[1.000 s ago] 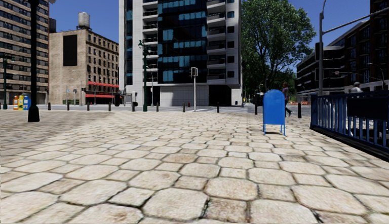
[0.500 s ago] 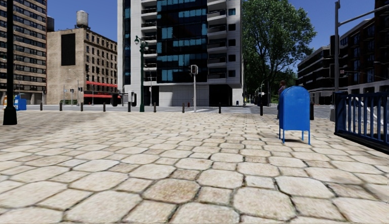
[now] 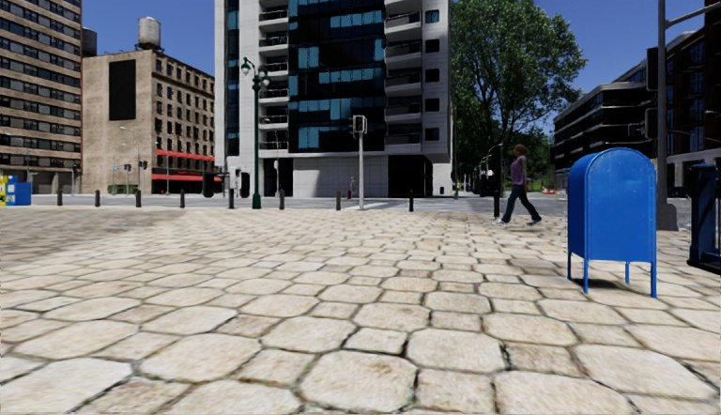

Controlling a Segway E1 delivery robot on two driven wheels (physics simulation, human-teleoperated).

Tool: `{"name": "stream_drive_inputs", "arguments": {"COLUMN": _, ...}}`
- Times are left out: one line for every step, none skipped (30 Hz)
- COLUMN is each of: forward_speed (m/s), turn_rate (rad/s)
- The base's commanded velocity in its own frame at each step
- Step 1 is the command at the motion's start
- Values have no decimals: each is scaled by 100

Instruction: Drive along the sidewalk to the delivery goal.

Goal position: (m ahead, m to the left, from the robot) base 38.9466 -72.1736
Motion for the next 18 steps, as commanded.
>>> {"name": "stream_drive_inputs", "arguments": {"forward_speed": 193, "turn_rate": 0}}
{"name": "stream_drive_inputs", "arguments": {"forward_speed": 193, "turn_rate": 0}}
{"name": "stream_drive_inputs", "arguments": {"forward_speed": 183, "turn_rate": 0}}
{"name": "stream_drive_inputs", "arguments": {"forward_speed": 178, "turn_rate": 0}}
{"name": "stream_drive_inputs", "arguments": {"forward_speed": 177, "turn_rate": 0}}
{"name": "stream_drive_inputs", "arguments": {"forward_speed": 176, "turn_rate": 0}}
{"name": "stream_drive_inputs", "arguments": {"forward_speed": 176, "turn_rate": 0}}
{"name": "stream_drive_inputs", "arguments": {"forward_speed": 176, "turn_rate": -10}}
{"name": "stream_drive_inputs", "arguments": {"forward_speed": 176, "turn_rate": -17}}
{"name": "stream_drive_inputs", "arguments": {"forward_speed": 176, "turn_rate": -18}}
{"name": "stream_drive_inputs", "arguments": {"forward_speed": 176, "turn_rate": -18}}
{"name": "stream_drive_inputs", "arguments": {"forward_speed": 176, "turn_rate": -19}}
{"name": "stream_drive_inputs", "arguments": {"forward_speed": 176, "turn_rate": -19}}
{"name": "stream_drive_inputs", "arguments": {"forward_speed": 176, "turn_rate": -19}}
{"name": "stream_drive_inputs", "arguments": {"forward_speed": 176, "turn_rate": -19}}
{"name": "stream_drive_inputs", "arguments": {"forward_speed": 176, "turn_rate": -19}}
{"name": "stream_drive_inputs", "arguments": {"forward_speed": 176, "turn_rate": -19}}
{"name": "stream_drive_inputs", "arguments": {"forward_speed": 176, "turn_rate": -19}}
